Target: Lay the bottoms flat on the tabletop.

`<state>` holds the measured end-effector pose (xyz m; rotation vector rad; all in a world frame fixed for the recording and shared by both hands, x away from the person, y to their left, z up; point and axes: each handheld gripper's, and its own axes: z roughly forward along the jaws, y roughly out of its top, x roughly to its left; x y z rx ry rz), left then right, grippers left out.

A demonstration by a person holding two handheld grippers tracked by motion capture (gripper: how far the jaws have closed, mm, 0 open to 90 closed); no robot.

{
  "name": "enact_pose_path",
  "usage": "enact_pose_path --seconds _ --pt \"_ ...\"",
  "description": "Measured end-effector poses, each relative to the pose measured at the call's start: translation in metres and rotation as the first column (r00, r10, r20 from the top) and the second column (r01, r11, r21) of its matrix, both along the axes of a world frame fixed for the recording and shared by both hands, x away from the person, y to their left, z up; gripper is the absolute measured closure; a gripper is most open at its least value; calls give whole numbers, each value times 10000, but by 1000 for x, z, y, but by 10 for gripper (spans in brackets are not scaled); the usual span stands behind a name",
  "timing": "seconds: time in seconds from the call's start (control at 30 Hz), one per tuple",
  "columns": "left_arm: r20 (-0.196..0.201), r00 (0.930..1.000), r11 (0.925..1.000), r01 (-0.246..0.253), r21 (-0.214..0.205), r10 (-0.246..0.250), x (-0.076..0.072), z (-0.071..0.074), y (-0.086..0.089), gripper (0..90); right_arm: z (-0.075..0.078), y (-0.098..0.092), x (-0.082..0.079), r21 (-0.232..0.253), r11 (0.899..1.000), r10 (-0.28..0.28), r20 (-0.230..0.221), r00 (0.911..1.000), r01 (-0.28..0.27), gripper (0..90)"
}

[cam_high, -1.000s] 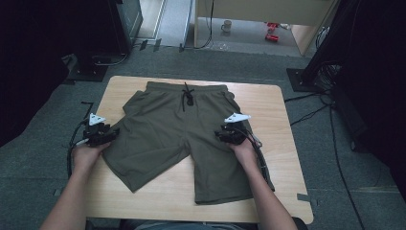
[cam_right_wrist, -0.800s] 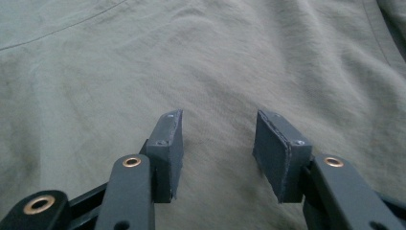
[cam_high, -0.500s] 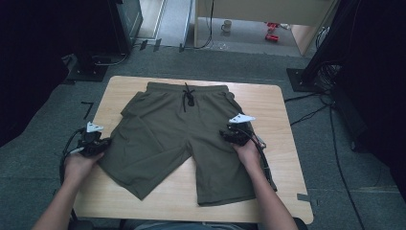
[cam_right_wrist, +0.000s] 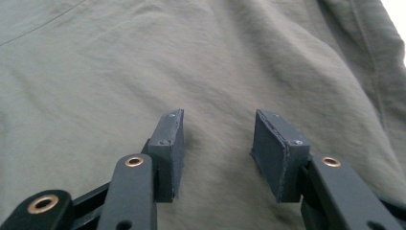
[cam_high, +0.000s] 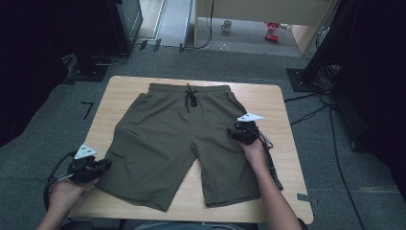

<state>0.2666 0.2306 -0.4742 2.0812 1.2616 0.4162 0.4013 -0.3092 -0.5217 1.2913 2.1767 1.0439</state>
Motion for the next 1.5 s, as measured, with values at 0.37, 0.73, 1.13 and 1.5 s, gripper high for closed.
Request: enact_pose_path --seconds 0.37,0.73,1.13,1.5 --pt "973 9928 9975 712 -46 -704 34 8 -40 629 19 -10 -13 983 9951 73 -23 10000 -70 584" --pt "1153 9725 9790 2038 -17 -2023 30 4 -80 667 34 4 -77 736 9874 1377 351 9898 -1400 562" --pt "398 9160 9169 3986 188 -3991 14 -21 -122 691 8 44 -139 91 9155 4022 -303 9150 -4021 513" --pt "251 8651 8650 4994 492 -5010 2 -32 -149 654 0 81 -156 -102 8872 4613 -44 8872 -4613 465"
